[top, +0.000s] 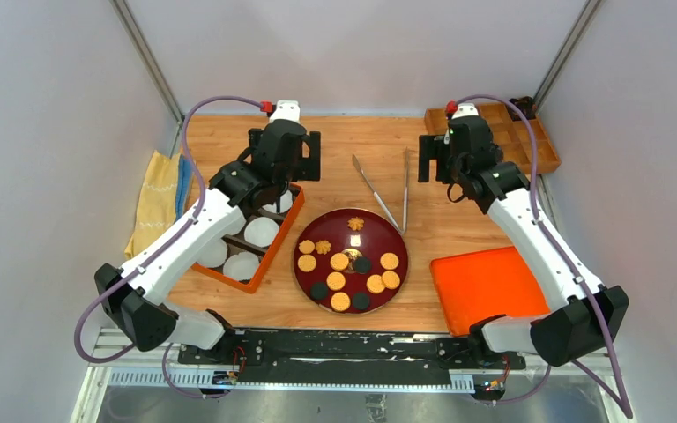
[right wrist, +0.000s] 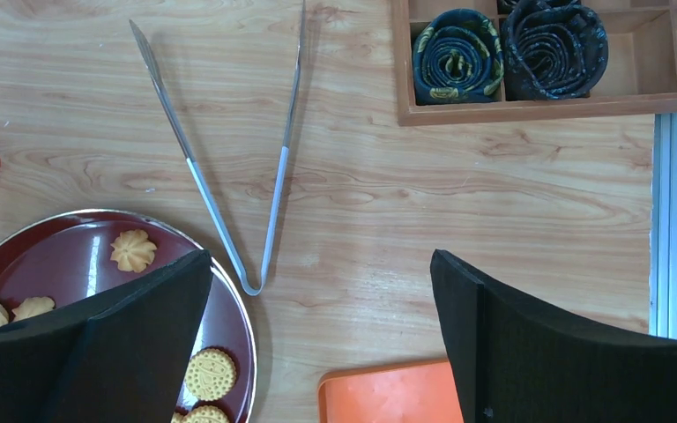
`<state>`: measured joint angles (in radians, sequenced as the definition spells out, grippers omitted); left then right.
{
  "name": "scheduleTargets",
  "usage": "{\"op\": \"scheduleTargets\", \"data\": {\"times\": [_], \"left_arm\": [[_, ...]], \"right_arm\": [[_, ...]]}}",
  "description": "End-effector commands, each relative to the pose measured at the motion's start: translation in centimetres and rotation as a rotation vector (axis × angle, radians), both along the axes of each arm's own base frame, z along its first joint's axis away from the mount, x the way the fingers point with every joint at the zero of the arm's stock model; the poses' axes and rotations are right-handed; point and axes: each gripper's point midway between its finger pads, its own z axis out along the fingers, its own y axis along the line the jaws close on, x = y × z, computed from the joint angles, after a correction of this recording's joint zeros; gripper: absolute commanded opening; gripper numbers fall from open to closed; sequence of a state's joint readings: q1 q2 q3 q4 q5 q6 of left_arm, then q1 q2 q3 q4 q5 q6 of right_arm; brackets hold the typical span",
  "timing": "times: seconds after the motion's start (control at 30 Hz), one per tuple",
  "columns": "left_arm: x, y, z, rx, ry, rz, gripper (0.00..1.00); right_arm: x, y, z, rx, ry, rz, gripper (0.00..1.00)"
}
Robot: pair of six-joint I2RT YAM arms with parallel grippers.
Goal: Pack the cookies
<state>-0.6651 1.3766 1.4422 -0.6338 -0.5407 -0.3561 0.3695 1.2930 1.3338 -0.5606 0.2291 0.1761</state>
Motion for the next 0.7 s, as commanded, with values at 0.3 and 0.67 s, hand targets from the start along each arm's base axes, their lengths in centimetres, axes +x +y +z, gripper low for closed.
{"op": "scheduleTargets", "data": {"times": [0.3,0.67], "left_arm": [[-1.4,3.2,4.1,-0.028,-0.101,0.112,1.0],[-1.1,5.1,2.6,-0.001,-0.056,0.203,1.0]], "right_arm": [[0.0,-0.3,-2.0,-0.06,0.021,-0.009,1.0],[0.0,2.5,-5.0,0.023,0.091,0.098,1.0]]}}
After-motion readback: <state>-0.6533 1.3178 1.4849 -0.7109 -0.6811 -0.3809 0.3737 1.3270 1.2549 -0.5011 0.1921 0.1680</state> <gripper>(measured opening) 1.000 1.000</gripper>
